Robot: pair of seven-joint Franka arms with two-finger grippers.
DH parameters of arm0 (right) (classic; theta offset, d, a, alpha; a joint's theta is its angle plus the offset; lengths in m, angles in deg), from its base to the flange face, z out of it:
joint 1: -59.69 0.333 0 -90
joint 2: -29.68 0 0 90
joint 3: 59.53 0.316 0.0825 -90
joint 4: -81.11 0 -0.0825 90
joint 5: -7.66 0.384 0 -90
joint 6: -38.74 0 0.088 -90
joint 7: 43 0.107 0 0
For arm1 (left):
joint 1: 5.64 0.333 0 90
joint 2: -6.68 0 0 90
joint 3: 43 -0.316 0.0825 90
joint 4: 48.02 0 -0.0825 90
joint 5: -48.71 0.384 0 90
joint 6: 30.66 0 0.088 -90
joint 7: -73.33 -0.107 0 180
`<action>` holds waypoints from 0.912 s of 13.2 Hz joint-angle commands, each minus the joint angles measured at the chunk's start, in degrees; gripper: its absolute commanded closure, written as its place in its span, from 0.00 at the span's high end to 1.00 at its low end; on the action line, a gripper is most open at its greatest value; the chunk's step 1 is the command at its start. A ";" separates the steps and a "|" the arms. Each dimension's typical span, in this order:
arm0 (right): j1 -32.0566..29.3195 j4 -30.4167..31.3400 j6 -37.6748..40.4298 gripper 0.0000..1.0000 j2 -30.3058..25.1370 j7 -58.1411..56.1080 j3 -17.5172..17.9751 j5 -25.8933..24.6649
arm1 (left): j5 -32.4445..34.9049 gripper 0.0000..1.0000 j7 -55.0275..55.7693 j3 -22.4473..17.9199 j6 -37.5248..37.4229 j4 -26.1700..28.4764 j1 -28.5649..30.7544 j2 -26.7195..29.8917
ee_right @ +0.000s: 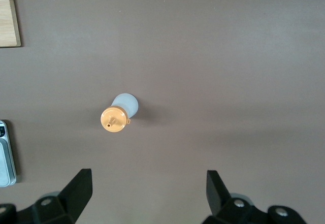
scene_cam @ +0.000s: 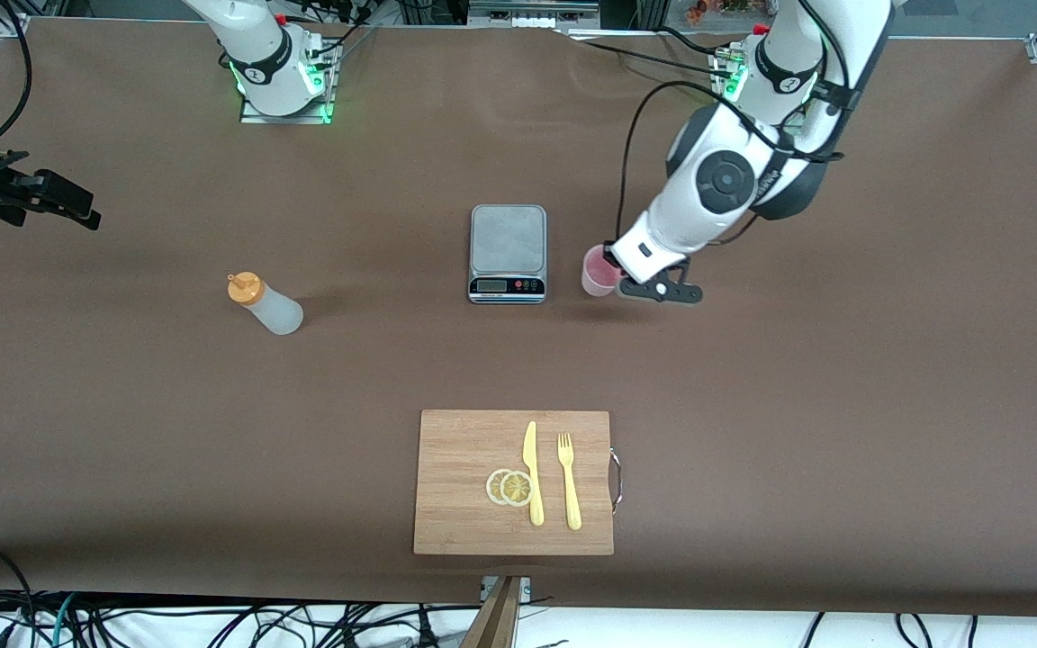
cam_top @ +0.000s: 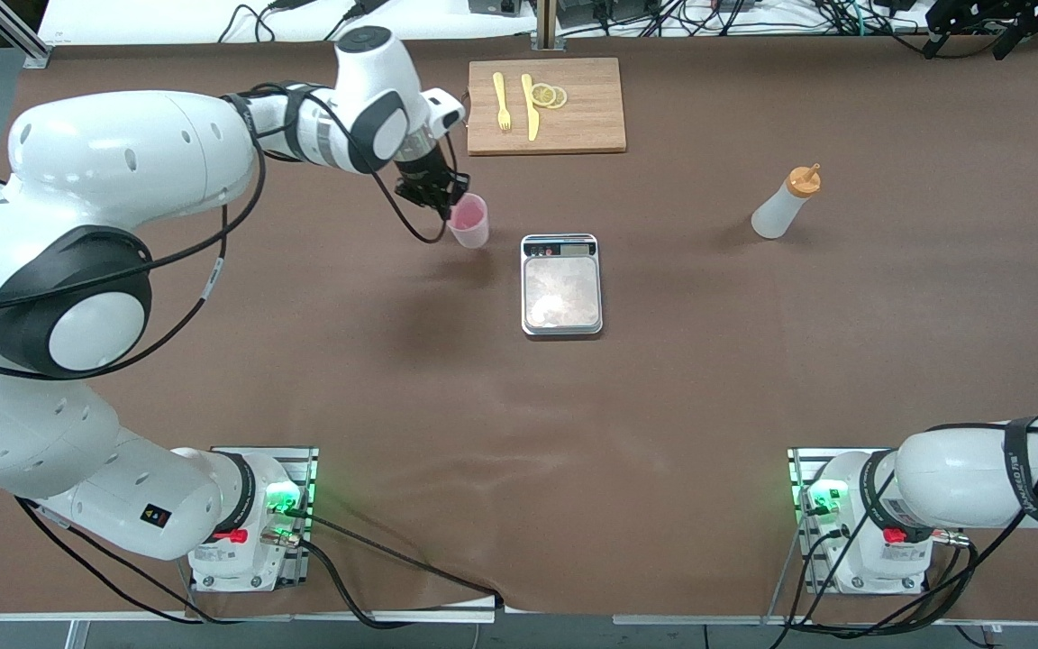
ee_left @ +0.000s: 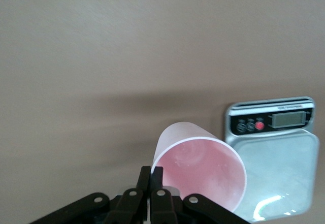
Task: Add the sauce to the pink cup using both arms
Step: 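Carry the pink cup with the left gripper onto the scale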
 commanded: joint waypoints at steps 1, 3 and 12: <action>-0.40 1.13 -0.21 0.99 -1.20 -0.69 0.08 -0.11 | -0.48 0.00 7.11 -0.31 -0.60 -2.41 -4.45 -0.65; -0.40 1.13 -0.21 0.99 -1.20 -0.69 0.08 -0.11 | -0.48 0.00 11.77 -0.31 -0.51 -3.90 -7.26 -1.97; -0.40 1.13 -0.21 0.99 -1.20 -0.60 0.08 -0.11 | -0.22 0.00 26.12 -0.40 6.43 -4.97 -15.54 -6.28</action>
